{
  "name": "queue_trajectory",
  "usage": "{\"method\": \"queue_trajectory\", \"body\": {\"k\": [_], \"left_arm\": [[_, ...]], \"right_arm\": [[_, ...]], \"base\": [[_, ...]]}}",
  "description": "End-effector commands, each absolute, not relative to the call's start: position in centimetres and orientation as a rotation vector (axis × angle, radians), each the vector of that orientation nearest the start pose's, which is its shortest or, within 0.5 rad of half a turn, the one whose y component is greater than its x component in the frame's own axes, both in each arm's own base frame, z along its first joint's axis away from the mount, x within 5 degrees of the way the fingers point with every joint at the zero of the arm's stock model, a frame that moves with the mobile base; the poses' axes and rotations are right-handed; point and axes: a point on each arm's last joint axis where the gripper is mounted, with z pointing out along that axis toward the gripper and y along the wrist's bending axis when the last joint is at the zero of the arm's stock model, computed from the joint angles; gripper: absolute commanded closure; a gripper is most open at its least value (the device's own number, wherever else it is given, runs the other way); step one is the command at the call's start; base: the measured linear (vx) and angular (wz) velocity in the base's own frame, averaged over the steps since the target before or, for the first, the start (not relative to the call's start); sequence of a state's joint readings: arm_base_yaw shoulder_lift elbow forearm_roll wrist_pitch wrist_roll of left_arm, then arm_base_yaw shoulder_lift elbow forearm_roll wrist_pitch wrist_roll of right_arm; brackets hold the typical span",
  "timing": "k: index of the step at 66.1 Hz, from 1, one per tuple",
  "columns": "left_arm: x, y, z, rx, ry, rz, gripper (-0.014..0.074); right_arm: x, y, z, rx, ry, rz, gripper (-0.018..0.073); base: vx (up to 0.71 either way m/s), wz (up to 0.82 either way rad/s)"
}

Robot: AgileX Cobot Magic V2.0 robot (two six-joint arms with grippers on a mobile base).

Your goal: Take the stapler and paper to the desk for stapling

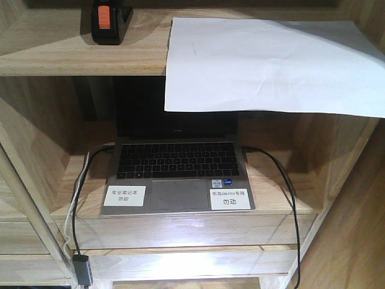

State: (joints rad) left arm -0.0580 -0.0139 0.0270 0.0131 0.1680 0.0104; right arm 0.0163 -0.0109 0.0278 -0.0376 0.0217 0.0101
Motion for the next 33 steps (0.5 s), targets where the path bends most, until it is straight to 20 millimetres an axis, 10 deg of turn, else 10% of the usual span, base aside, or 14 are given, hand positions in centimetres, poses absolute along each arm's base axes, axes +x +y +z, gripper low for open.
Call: {"method": "queue_trajectory", "body": {"k": [1,33], "left_arm": [[5.64,-0.34,18.70,0.056,1.609,-0.039,0.0603],[5.64,-0.34,18.70,0.056,1.609,-0.039,0.0603]], "right_arm": [[5.50,0.09,20.91,-0.036,1.433,-0.016,0.0568],[5.50,0.09,20.91,-0.036,1.433,-0.016,0.0568]], "base": [[0.00,0.00],[0.00,0.00]]}}
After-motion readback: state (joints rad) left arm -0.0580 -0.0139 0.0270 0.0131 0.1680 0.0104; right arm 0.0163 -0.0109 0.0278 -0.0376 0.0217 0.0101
